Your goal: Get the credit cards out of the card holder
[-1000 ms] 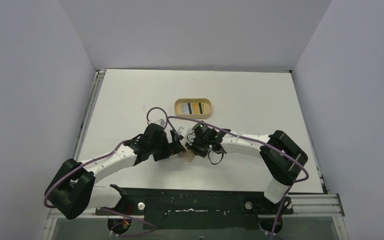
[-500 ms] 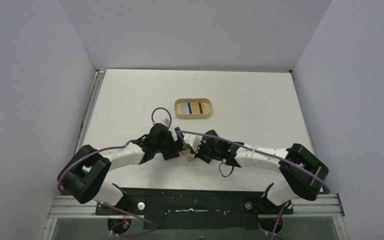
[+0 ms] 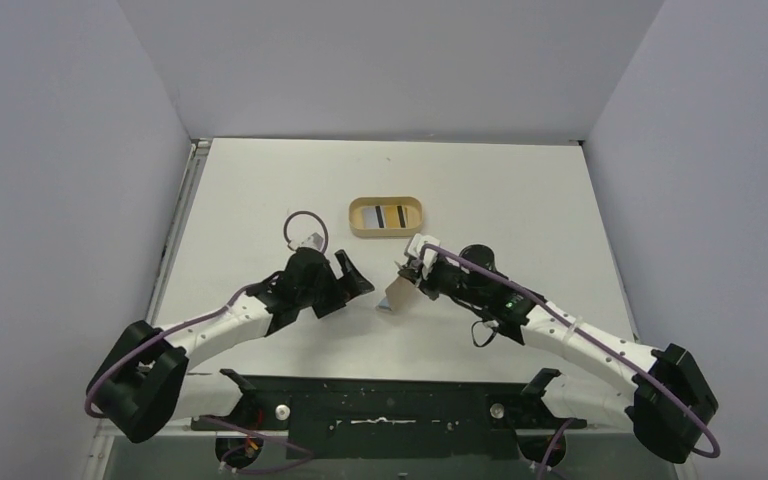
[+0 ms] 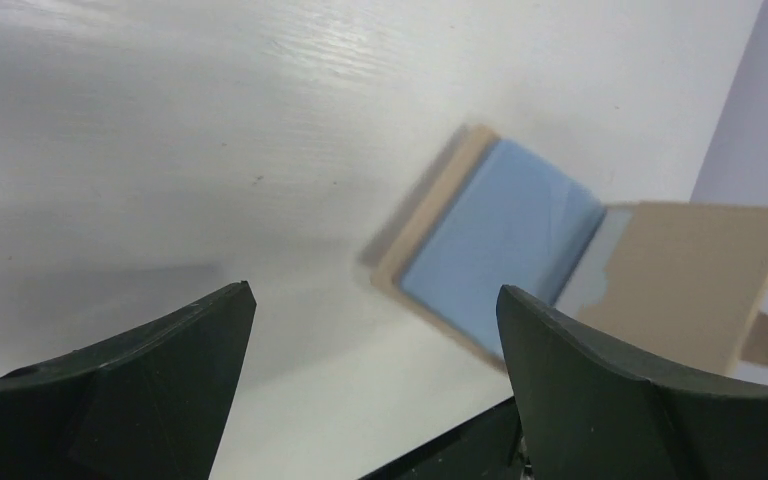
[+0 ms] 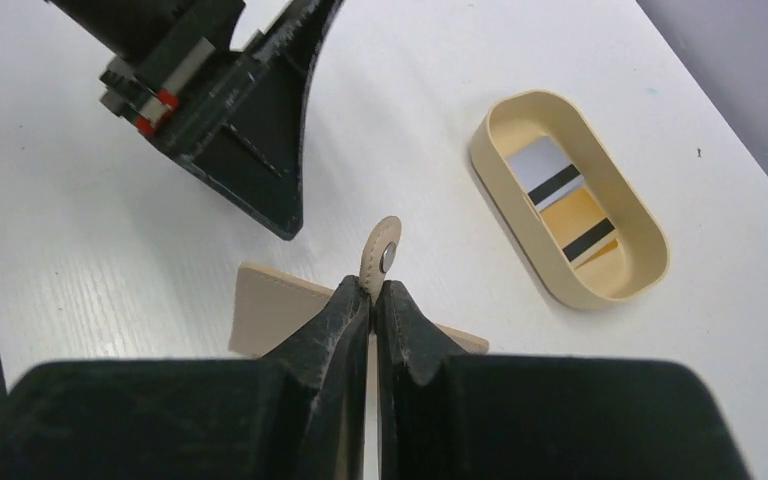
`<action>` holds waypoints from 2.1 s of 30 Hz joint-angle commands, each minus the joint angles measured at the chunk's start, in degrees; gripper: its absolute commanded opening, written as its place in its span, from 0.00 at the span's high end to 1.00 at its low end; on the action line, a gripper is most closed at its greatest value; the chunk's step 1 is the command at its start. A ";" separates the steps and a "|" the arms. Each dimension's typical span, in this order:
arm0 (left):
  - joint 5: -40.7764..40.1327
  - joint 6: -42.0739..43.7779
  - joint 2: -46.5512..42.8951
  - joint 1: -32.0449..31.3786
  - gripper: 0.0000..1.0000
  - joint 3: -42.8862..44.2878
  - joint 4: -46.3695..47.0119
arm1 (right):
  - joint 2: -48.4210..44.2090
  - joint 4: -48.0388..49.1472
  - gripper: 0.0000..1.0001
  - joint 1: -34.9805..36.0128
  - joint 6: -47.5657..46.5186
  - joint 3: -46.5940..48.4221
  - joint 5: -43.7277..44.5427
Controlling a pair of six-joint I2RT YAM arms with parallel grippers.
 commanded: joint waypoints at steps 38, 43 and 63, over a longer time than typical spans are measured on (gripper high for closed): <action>-6.91 4.96 7.41 -9.41 0.08 12.59 -6.63 | -34.49 -44.04 0.00 -3.84 57.69 -7.90 46.24; -6.74 5.25 7.56 -9.42 0.08 12.50 -6.67 | -14.73 -55.43 0.00 -3.38 57.17 4.64 41.96; -4.18 5.42 4.34 -8.05 0.08 8.92 -5.59 | -2.52 -39.91 0.00 -2.72 57.61 -5.51 31.76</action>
